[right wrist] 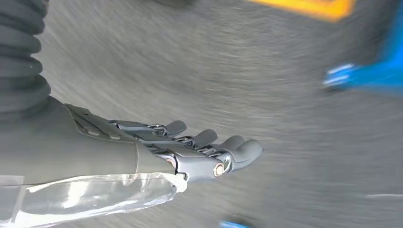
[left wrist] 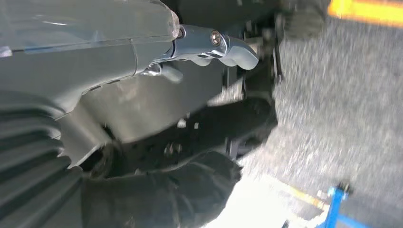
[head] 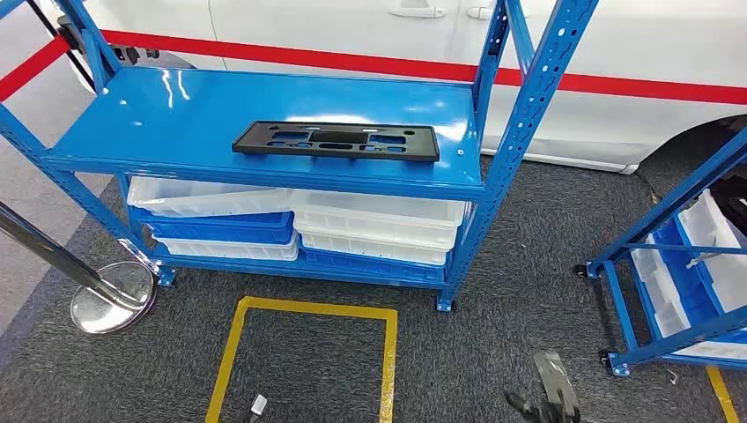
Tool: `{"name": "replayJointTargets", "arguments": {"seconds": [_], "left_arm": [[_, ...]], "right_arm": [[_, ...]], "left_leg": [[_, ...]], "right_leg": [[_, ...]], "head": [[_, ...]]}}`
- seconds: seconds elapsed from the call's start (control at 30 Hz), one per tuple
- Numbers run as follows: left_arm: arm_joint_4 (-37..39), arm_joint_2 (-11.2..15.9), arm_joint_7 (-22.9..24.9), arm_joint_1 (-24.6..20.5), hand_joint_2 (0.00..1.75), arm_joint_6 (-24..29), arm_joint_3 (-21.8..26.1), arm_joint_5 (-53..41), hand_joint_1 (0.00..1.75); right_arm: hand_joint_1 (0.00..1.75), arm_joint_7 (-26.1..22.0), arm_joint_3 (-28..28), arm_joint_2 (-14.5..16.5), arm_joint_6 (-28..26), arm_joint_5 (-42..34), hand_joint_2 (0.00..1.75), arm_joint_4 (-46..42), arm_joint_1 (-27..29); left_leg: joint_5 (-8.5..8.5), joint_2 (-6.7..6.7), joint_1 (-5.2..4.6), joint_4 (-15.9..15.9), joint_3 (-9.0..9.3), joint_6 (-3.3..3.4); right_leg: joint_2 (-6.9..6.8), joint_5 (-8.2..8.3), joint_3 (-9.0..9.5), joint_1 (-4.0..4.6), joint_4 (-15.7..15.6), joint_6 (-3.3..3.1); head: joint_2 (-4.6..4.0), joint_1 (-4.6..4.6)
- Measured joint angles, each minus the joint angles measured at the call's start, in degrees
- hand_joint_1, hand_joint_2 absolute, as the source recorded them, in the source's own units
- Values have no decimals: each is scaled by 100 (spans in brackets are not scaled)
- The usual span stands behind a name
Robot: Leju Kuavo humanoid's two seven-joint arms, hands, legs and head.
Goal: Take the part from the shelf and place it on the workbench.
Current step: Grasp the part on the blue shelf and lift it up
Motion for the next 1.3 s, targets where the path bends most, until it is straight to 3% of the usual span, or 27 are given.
{"name": "replayJointTargets", "arguments": {"seconds": [0.03,0.07,0.13,0.17,0.33,0.47,0.63,0.8,1.07,1.3], "left_arm": [[0,-3,-4,0,58,-20,-7,-5,0],[0,-6,-13,0,87,-33,-15,-9,0],[0,-15,-40,3,175,-107,-41,-25,0],[0,-17,-51,6,175,-148,-52,-31,0],[0,-32,-87,26,175,-216,-88,-67,0],[0,-44,-130,29,0,-140,-164,-138,0],[-2,-44,-11,27,0,-290,-190,-114,0],[-4,-42,-3,44,0,-345,-190,-97,0],[-10,-44,-156,55,0,-239,-194,-149,0],[-13,-55,-144,54,0,-118,-215,-151,0]], "right_arm": [[0,34,140,27,14,108,0,-75,-111],[0,67,268,52,28,197,44,-139,-216],[0,192,804,152,69,523,131,-400,-600],[0,249,1066,197,67,645,175,-520,-756],[0,426,2298,361,-75,1116,175,-1086,-1274],[0,540,3011,442,-197,1400,175,-1553,-1427],[0,667,3767,617,-211,1693,175,-2119,-1507],[0,755,4178,689,-326,1963,175,-2448,-1539],[0,1496,5002,707,-1290,4035,175,-3146,-1713],[0,1985,5388,658,-2091,5575,175,-3688,-1858]], "left_leg": [[3,-1,0,0,-1,0],[7,-3,-1,0,-2,0],[16,-10,-1,1,-5,-1],[20,-14,-1,0,-6,-3],[26,-25,3,-1,-10,-11],[26,-28,7,-1,-13,-13],[25,-29,6,-1,-12,-14],[25,-36,5,-1,-18,-13],[25,-34,4,-1,-16,-13],[25,-35,4,-1,-14,-14]], "right_leg": [[0,1,0,1,0,-1],[-2,3,0,2,0,-2],[-9,7,-1,6,0,-6],[-12,8,-1,7,0,-7],[-21,9,-4,16,4,-10],[-23,9,-5,16,8,-10],[-23,8,-8,16,8,-11],[-33,7,-8,13,8,-12],[-29,7,-9,14,7,-12],[-28,7,-10,15,7,-12]], "head": [[0,0],[0,0],[0,0],[0,0],[0,-1],[0,-1],[0,-1],[0,-1],[0,-1],[0,-1]]}}
